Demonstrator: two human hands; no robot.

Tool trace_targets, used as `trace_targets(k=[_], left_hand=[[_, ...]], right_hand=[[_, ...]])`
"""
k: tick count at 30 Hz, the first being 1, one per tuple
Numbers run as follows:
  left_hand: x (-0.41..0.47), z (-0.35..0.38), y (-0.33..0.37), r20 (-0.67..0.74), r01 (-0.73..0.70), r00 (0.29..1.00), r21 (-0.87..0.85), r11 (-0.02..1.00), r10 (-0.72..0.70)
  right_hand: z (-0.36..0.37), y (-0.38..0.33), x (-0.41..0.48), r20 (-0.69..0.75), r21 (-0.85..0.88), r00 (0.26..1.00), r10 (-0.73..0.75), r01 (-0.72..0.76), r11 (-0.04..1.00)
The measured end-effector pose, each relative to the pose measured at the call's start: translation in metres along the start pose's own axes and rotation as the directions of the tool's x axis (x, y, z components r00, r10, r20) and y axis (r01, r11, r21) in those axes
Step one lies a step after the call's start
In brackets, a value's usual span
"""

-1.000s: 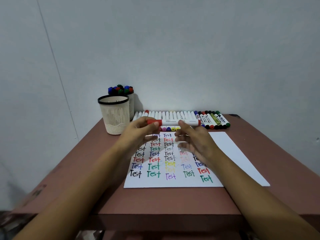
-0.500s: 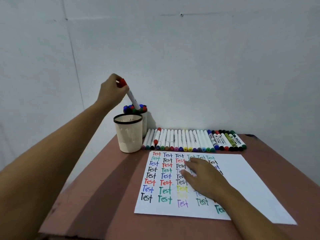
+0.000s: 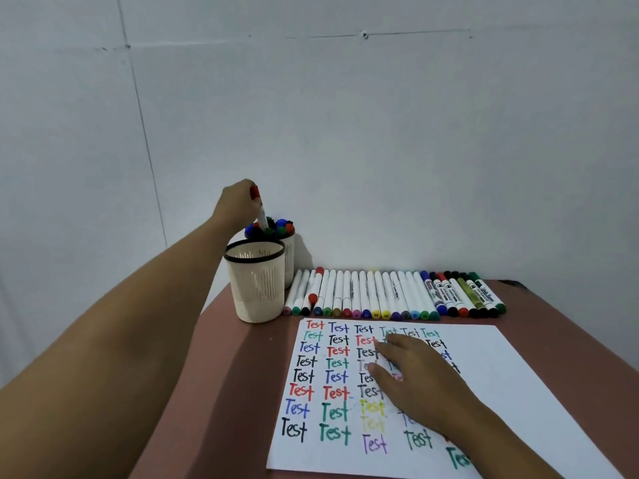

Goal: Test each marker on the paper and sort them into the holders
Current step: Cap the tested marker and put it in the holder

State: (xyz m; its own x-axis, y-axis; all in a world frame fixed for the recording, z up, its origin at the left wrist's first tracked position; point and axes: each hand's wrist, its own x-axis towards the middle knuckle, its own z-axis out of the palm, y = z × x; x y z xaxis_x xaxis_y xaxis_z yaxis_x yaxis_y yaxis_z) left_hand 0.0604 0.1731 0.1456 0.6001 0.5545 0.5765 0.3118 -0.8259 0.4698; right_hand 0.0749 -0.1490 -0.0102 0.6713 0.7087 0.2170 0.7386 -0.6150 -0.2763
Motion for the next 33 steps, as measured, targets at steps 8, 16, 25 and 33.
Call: trace_targets(k=[8,16,25,33], left_hand=[[-0.004,0.026,-0.006,0.058,-0.072,0.996,0.141,0.987,0.065],[-0.005,0.025,-0.004,0.171,-0.147,0.981,0.344,0.927,0.093],[-0.084,-0.007,0.048,-0.153,-0.436,0.895,-0.094,0.895,0.420],[-0.182,0.039,0.021,0.373,-0.157,0.910,-0.094,0.983,0.181]], right_hand=[[-0.004,-0.002,0.000,-0.001,0.011,1.000,0.009,-0.009,1.000],[-0.003,-0.003,0.000,0.008,0.011,1.000,0.004,-0.004,1.000],[-0.005,-0.004,-0.001,0.014,0.017,1.000,-0.003,0.003,1.000],[-0.004,-0.005,-0.002,0.028,-0.038,0.999,-0.019,0.020,0.999]])
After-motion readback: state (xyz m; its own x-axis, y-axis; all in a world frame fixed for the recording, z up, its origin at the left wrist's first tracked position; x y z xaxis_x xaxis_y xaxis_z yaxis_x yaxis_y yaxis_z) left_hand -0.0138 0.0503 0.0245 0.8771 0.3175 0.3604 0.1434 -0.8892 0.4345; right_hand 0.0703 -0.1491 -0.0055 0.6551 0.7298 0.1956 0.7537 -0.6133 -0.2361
